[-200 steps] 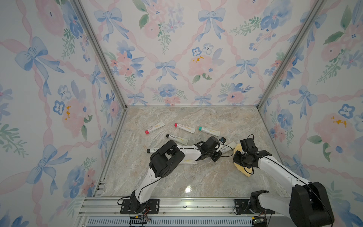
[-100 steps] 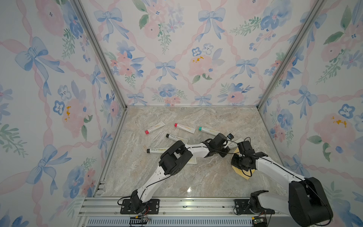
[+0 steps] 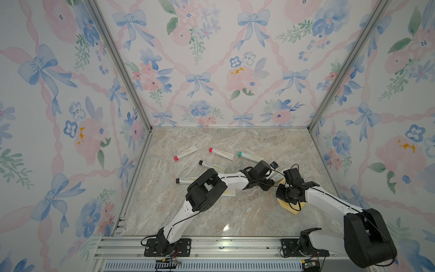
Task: Wipe the surface of the toothpaste tube
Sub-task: Move the toothpaste to the center of the board.
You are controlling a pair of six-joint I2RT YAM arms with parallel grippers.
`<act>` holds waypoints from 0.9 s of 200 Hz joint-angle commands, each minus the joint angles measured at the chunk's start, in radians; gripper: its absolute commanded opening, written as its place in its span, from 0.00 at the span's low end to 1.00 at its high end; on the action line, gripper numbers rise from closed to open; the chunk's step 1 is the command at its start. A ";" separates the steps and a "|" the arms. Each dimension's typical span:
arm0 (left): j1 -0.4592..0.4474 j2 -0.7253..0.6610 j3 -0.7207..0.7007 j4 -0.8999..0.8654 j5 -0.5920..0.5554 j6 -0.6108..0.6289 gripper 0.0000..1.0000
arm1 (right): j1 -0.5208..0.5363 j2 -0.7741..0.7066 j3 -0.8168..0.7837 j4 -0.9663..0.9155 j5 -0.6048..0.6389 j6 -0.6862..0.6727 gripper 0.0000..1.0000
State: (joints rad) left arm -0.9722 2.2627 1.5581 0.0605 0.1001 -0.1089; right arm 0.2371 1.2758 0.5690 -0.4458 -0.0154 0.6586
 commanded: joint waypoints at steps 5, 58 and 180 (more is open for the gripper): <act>0.025 -0.121 -0.081 -0.035 -0.040 -0.001 0.65 | -0.007 0.030 0.024 0.006 -0.012 -0.024 0.12; 0.068 -0.265 -0.268 -0.036 -0.116 0.004 0.68 | -0.025 0.103 0.074 0.020 -0.040 -0.064 0.12; 0.052 -0.143 -0.157 -0.038 -0.051 0.021 0.37 | -0.059 0.119 0.101 0.027 -0.064 -0.079 0.12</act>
State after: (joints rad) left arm -0.8974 2.0579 1.3388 0.0273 0.0040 -0.0895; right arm 0.1841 1.4105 0.6769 -0.4149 -0.0689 0.5907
